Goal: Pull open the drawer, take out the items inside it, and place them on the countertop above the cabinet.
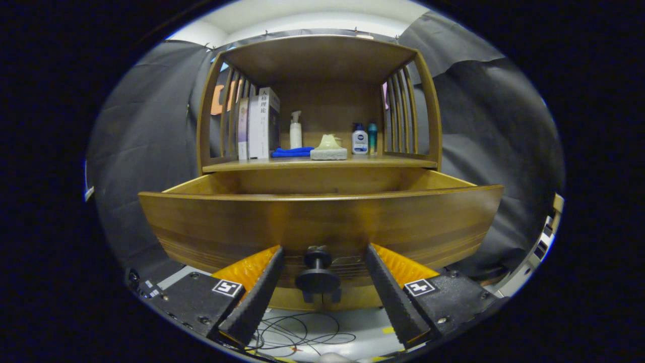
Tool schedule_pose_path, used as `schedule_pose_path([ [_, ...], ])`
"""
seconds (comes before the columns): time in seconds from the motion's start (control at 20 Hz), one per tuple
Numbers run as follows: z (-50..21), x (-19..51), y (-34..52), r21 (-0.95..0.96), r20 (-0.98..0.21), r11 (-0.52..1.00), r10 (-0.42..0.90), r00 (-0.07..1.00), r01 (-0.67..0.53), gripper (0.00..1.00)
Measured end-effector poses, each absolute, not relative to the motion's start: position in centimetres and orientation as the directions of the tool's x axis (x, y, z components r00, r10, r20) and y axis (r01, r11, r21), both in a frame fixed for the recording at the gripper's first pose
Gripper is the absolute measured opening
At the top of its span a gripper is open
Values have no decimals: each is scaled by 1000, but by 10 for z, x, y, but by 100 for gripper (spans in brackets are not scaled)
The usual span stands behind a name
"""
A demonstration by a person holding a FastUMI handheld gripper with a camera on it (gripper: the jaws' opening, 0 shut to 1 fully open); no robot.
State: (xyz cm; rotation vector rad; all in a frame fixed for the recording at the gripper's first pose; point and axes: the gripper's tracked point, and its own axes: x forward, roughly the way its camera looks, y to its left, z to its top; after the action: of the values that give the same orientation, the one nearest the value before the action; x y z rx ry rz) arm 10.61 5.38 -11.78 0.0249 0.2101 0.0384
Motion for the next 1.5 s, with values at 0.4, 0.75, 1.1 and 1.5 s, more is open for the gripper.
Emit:
schedule_pose_path([
  [0.4, -108, 158, 59, 34, -202, 999, 37, 979, -31, 100],
  [0.75, -105, 203, 61, 12, -171, 1000, 28, 985, -27, 100],
  [1.1, -104, 242, 63, -6, -150, 1000, 25, 988, -26, 100],
  [1.5, -102, 268, 65, -6, -135, 1000, 30, 990, -31, 100],
])
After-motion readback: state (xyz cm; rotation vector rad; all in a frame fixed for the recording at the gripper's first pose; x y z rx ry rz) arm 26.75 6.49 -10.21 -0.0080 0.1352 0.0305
